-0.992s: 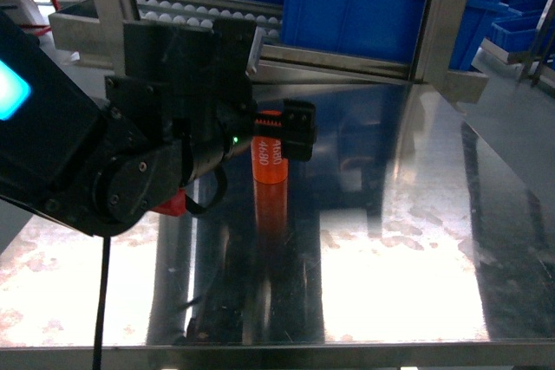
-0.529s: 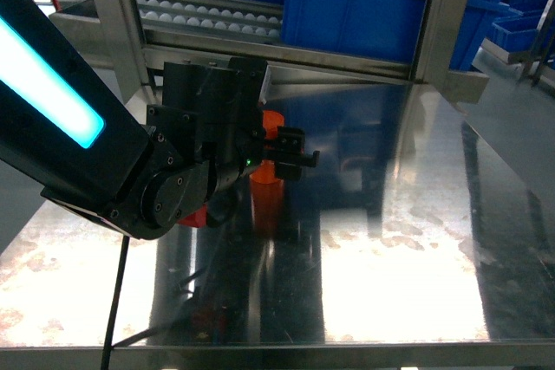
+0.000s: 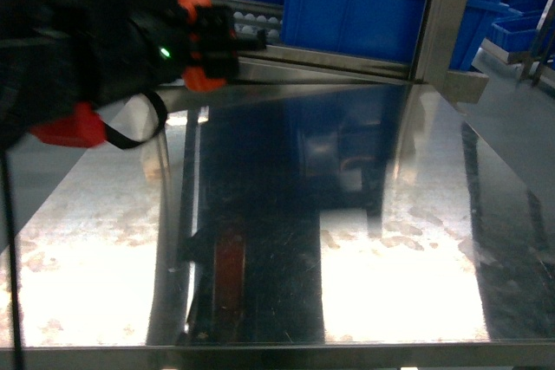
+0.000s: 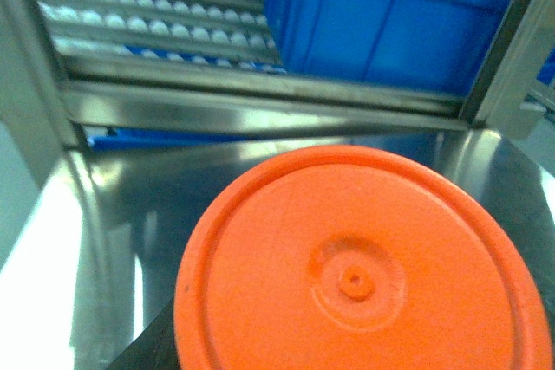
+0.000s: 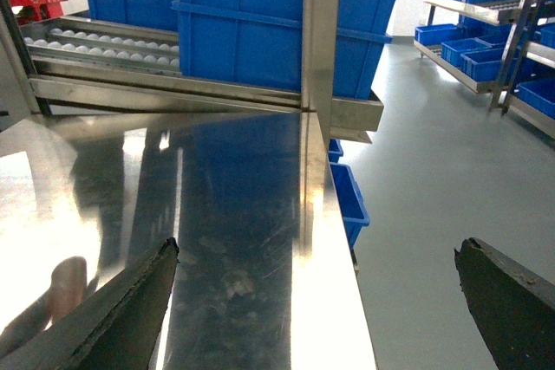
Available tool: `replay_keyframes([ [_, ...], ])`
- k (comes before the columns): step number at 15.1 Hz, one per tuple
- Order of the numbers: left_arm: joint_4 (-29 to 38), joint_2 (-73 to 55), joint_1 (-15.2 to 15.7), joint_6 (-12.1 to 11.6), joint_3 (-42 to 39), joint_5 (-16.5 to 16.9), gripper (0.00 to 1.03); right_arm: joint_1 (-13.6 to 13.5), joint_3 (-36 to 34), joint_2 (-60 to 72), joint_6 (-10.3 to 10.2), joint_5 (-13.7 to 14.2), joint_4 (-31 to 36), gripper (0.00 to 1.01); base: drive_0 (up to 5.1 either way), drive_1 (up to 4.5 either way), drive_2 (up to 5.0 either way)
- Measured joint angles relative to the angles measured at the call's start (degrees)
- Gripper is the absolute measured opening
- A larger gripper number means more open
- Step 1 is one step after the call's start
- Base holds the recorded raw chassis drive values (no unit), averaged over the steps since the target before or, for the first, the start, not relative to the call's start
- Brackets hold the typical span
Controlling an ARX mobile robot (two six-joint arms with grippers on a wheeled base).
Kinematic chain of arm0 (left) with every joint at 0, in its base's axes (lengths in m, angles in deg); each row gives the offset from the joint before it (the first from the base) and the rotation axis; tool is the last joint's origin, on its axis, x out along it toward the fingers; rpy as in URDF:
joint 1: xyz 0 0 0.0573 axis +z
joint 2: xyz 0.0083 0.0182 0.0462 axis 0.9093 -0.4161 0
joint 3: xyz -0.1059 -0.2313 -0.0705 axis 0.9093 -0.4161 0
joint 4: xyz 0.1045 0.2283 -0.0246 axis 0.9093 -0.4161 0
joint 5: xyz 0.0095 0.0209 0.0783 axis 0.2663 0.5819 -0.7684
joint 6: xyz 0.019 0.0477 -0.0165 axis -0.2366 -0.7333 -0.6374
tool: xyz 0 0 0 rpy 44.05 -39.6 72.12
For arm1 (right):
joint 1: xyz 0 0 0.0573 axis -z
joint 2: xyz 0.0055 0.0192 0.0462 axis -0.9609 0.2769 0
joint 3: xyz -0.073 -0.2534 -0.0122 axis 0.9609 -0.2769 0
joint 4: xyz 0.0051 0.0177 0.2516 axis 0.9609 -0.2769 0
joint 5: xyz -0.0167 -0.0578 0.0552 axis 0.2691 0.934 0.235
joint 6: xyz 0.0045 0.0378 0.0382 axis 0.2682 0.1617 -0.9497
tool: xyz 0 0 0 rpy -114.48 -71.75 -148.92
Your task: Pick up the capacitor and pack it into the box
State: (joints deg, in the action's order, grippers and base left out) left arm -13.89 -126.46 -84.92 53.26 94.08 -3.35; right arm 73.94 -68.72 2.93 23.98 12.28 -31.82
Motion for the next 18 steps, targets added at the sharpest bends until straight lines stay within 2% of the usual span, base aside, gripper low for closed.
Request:
replay_keyframes([
  [1,1.70,6.64,1.11,-1.75,-4.68,-0.79,0.44,0.00,0.00,0.00,0.02,0.00,-0.02,0.98,0.0,0.00,0.0],
  [3,0.44,21.75,4.52,-3.45,-14.91,-0.92,0.44,0.00,0.00,0.00,0.02,0.00,-0.02,0.98,0.0,0.00,0.0],
  [5,-2.64,35.12,6.99,-3.74,-23.41,-0.87,0.44,0.00,0.00,0.00,0.00,0.00,-0.04,0.98,0.0,0.00,0.0],
  [6,-2.78,39.34,6.97,-3.85,-24.98,-0.87,0.44,0.00,0.00,0.00,0.02,0.00,-0.02,0.98,0.0,0.00,0.0],
  [11,-3.54,39.01,6.91,-3.89,-24.30,-0.96,0.44,0.00,0.00,0.00,0.00,0.00,-0.02,0.98,0.0,0.00,0.0],
  [12,-8.92,41.48,7.52,-3.91,-25.40,-2.84,0.44,0.00,0.00,0.00,0.02,0.02,-0.02,0.98,0.0,0.00,0.0],
  [14,-7.10,47.06,9.86,-3.93,-33.66,-1.29,0.44,0.00,0.00,0.00,0.02,0.00,-0.02,0.98,0.0,0.00,0.0],
  [18,-5.57,55.93,13.27,-3.91,-44.74,2.54,0.44,0.00,0.00,0.00,0.00,0.00,-0.02,0.98,0.0,0.00,0.0],
])
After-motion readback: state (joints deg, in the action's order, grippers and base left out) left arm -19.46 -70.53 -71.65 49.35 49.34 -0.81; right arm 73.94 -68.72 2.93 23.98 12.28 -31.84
